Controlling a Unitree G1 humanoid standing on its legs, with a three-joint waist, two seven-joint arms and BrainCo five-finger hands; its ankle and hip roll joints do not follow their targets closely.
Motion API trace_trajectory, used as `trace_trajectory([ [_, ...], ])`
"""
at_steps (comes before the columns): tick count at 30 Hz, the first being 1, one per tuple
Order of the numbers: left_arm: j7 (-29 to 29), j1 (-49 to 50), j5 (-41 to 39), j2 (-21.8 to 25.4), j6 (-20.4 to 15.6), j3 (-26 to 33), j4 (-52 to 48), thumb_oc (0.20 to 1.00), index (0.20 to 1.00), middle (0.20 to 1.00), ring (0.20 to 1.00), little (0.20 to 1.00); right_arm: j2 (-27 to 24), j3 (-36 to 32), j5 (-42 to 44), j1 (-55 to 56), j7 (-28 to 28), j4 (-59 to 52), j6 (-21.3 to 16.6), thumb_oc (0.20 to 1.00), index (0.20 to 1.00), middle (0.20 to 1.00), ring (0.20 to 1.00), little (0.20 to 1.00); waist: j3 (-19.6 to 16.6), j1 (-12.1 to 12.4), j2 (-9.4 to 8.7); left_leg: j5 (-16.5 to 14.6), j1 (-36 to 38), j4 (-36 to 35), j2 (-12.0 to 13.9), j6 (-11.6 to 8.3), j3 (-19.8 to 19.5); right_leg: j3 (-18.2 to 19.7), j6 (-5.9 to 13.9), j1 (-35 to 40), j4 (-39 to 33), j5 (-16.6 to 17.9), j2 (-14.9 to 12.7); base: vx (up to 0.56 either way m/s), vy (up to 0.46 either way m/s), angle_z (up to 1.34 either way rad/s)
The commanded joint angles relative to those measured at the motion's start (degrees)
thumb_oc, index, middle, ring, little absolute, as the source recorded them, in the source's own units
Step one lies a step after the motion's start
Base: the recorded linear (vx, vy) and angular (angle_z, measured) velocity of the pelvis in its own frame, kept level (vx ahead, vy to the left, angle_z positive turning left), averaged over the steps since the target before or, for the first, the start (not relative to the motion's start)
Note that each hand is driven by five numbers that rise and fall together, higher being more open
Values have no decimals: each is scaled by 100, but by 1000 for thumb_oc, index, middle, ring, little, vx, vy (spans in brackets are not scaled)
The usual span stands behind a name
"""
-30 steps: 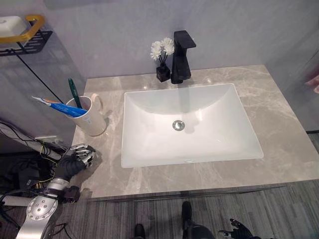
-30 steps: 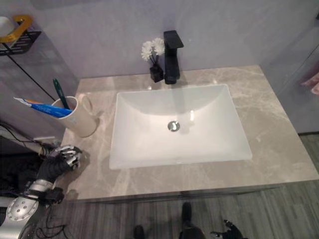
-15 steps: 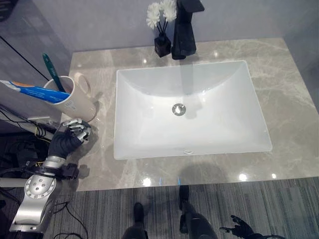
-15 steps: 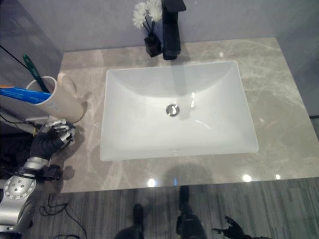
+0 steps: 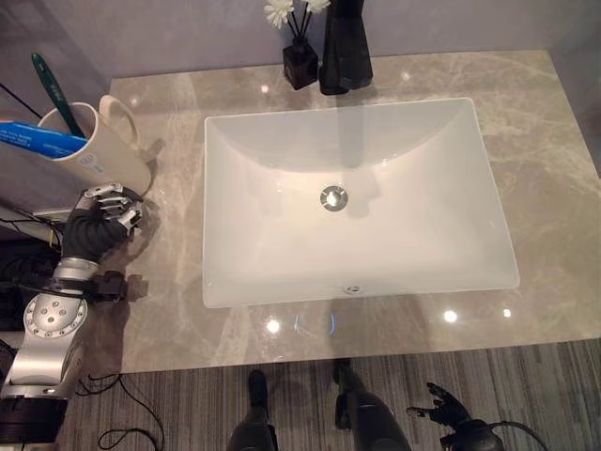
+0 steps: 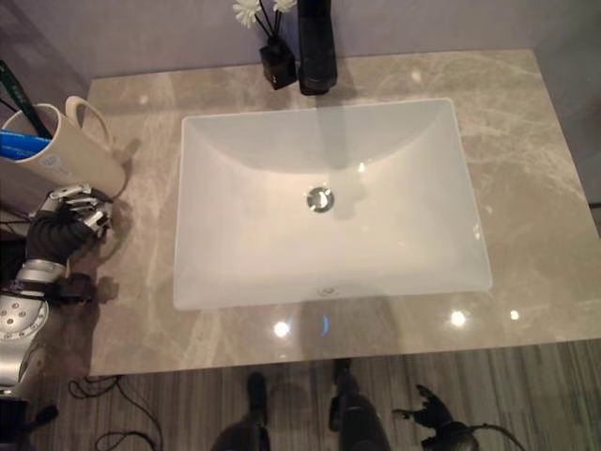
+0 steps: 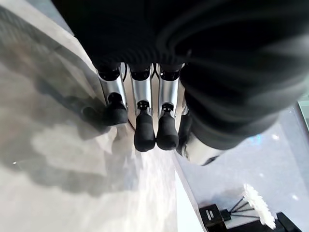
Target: Put brush and paste in cup on sink, flatten towel.
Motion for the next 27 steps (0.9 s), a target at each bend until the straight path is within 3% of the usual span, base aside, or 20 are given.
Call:
trace_trajectory([
  [1, 29, 151, 13, 223, -136, 100, -159, 200, 200, 200, 200, 200, -20, 142, 196, 65, -8, -17, -29, 1000, 1000, 1000, 1000, 1000, -52, -128, -171, 552, 348, 11, 233, -84, -31, 382, 552, 680, 197, -374, -364, 37, -19, 1],
  [18, -131, 1096, -84, 138, -165, 682, -369, 200, 200, 200, 200, 200, -47, 63, 80, 159, 12, 190, -39, 1000, 1000, 1000, 1000, 1000, -158, -22, -133, 528, 388, 11, 262, -87, -105, 310, 534, 815, 102, -371, -329, -7, 0, 3],
  [22, 8, 1018, -47, 211, -162, 821, -91, 200, 200, 200, 200, 200, -86, 78, 60, 137, 24, 123, -47, 1000, 1000, 1000, 1000, 1000, -134, -22, -138, 556, 298, 11, 269, -92, -106, 331, 535, 733, 86, -329, -320, -40, 6, 0],
  [27, 171, 524, -26, 655, -185, 837, 328, 200, 200, 200, 200, 200, -184, 145, 58, 124, 56, -10, -41, 1000, 1000, 1000, 1000, 1000, -96, -88, -158, 614, 128, 11, 261, -99, -118, 384, 541, 576, 62, -270, -305, -39, 2, 1],
])
